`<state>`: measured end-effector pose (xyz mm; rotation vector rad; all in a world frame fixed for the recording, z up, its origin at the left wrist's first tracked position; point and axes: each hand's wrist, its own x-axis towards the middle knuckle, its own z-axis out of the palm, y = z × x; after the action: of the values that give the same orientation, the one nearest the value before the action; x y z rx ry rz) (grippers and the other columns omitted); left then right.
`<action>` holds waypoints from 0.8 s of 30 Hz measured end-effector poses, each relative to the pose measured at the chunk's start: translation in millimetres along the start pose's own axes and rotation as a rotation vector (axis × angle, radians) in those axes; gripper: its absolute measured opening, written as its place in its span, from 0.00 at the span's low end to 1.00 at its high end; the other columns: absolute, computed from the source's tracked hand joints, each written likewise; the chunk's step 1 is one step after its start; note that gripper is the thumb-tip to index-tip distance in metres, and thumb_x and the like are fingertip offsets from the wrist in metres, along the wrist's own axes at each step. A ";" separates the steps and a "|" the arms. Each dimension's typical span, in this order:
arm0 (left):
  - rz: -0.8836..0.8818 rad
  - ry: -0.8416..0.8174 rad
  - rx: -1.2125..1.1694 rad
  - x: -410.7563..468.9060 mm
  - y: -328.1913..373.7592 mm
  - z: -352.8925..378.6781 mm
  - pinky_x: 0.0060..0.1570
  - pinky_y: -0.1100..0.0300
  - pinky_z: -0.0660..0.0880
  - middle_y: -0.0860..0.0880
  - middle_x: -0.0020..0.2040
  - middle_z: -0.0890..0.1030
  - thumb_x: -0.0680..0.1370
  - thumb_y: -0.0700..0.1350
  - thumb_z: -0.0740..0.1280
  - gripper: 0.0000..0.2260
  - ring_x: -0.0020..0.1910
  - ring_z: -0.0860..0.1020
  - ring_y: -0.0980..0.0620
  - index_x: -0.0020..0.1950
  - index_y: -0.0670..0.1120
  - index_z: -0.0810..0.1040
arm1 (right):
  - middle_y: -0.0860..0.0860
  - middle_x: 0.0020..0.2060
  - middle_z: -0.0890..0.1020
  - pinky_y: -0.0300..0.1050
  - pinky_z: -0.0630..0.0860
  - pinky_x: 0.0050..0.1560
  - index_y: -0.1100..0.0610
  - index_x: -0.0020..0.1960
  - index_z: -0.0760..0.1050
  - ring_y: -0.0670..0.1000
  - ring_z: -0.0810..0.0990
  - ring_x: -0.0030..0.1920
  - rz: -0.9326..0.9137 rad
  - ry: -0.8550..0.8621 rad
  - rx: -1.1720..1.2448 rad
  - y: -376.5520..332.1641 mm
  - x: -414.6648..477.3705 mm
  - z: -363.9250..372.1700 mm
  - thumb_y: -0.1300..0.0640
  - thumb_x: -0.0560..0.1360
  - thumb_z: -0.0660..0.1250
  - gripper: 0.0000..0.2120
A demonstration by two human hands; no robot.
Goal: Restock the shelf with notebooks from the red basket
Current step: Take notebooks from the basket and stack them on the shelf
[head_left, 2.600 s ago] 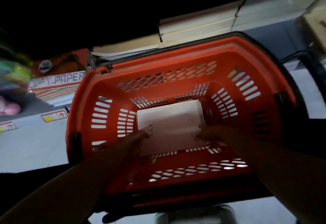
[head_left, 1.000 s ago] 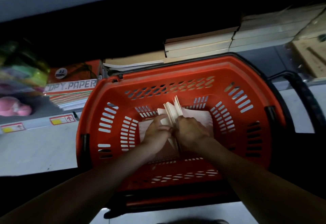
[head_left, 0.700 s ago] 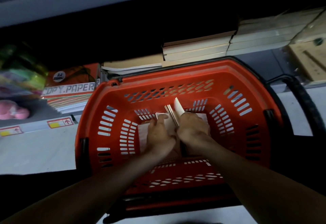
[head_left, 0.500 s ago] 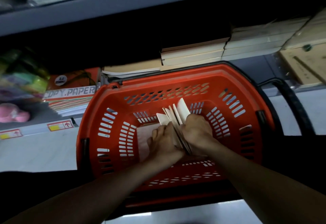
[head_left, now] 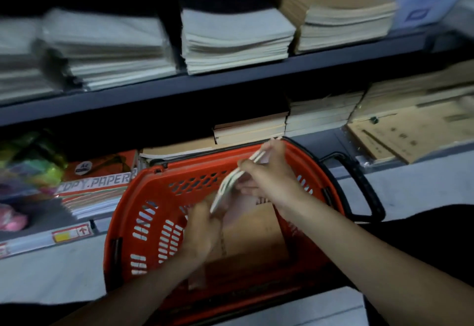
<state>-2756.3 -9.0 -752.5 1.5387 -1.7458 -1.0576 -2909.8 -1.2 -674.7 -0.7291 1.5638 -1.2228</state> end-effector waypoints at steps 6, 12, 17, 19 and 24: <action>-0.049 0.007 -0.392 14.7 62.5 -46.6 0.35 0.63 0.80 0.56 0.39 0.85 0.69 0.36 0.77 0.13 0.38 0.84 0.59 0.46 0.52 0.81 | 0.47 0.59 0.77 0.44 0.75 0.51 0.40 0.73 0.48 0.49 0.78 0.56 -0.125 0.128 -0.201 -23.8 -9.9 -49.3 0.53 0.69 0.77 0.46; 0.078 -0.062 -0.681 21.8 128.6 -86.4 0.47 0.51 0.82 0.43 0.50 0.86 0.64 0.31 0.76 0.19 0.47 0.85 0.44 0.52 0.41 0.82 | 0.47 0.54 0.85 0.41 0.80 0.50 0.52 0.61 0.77 0.47 0.84 0.52 -0.083 -0.108 0.005 -32.3 -26.4 -66.6 0.55 0.71 0.75 0.20; 0.156 -0.221 -0.732 35.1 188.4 -107.6 0.40 0.55 0.82 0.43 0.48 0.86 0.68 0.38 0.73 0.14 0.43 0.85 0.46 0.54 0.42 0.81 | 0.48 0.48 0.87 0.51 0.80 0.56 0.54 0.54 0.81 0.51 0.85 0.50 -0.319 -0.044 0.071 -86.7 -20.0 -67.3 0.62 0.73 0.73 0.11; 0.185 -0.219 -0.713 41.2 209.6 -111.3 0.40 0.56 0.82 0.45 0.48 0.86 0.70 0.42 0.70 0.14 0.44 0.85 0.48 0.55 0.44 0.80 | 0.50 0.49 0.87 0.54 0.79 0.56 0.55 0.54 0.82 0.53 0.85 0.51 -0.389 -0.029 0.084 -110.0 -15.3 -68.3 0.62 0.72 0.74 0.11; 0.236 -0.126 -0.493 46.7 213.4 -110.7 0.49 0.54 0.80 0.56 0.54 0.84 0.77 0.49 0.67 0.15 0.52 0.83 0.53 0.63 0.57 0.75 | 0.54 0.49 0.87 0.52 0.80 0.52 0.59 0.55 0.81 0.56 0.86 0.49 -0.435 -0.068 0.228 -166.1 -0.7 -71.1 0.65 0.76 0.69 0.09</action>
<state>-2784.0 -70.8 -517.1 0.9581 -1.5447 -1.3561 -2994.0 -27.3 -516.9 -0.9789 1.2178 -1.6433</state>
